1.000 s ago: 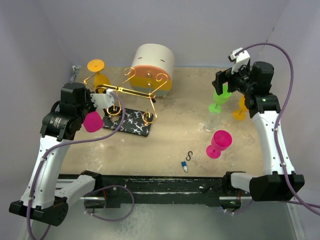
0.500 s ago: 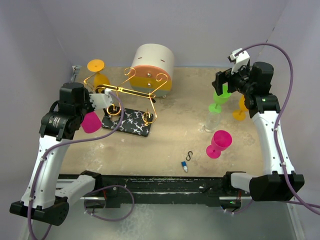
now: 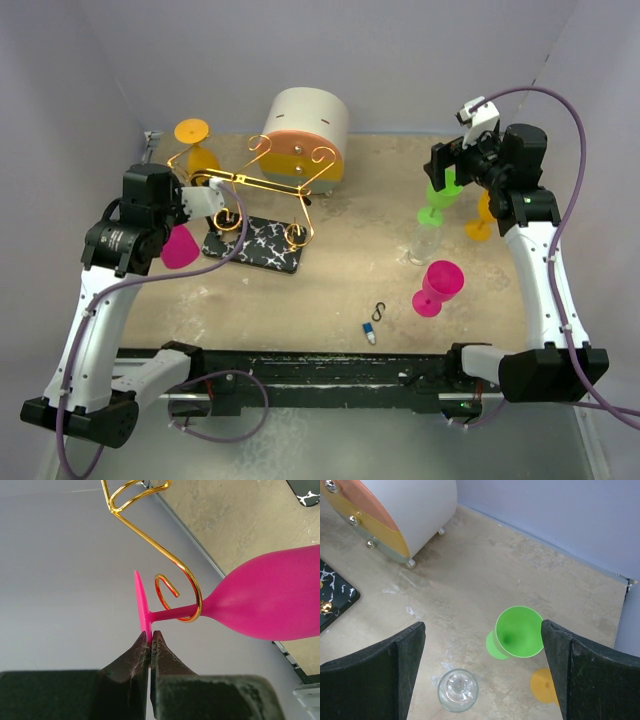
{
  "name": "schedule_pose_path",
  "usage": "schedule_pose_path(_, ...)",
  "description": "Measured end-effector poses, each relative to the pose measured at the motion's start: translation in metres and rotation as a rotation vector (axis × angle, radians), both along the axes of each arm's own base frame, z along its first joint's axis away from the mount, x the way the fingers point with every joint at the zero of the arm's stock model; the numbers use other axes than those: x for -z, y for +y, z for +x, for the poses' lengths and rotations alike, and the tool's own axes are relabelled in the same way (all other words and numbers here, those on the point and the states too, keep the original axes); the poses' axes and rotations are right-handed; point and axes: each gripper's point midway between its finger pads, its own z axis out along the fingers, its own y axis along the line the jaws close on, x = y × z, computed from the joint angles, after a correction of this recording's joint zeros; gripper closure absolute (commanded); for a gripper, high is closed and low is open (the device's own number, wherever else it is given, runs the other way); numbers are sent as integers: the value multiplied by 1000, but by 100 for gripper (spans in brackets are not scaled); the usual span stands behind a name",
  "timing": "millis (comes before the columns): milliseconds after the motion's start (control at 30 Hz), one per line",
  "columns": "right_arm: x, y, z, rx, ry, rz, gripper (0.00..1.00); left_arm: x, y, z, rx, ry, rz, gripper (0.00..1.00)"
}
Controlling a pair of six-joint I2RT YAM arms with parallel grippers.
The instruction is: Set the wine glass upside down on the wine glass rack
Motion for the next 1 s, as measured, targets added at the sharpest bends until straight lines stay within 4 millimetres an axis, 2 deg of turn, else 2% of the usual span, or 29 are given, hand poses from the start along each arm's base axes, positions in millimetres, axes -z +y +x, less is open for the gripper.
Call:
schedule_pose_path(733, 5, 0, 0, 1, 11, -1, 0, 22, 6, 8, -41, 66, 49, 88)
schedule_pose_path(1000, 5, 0, 0, 1, 11, -1, 0, 21, 7, 9, -46, 64, 54, 79)
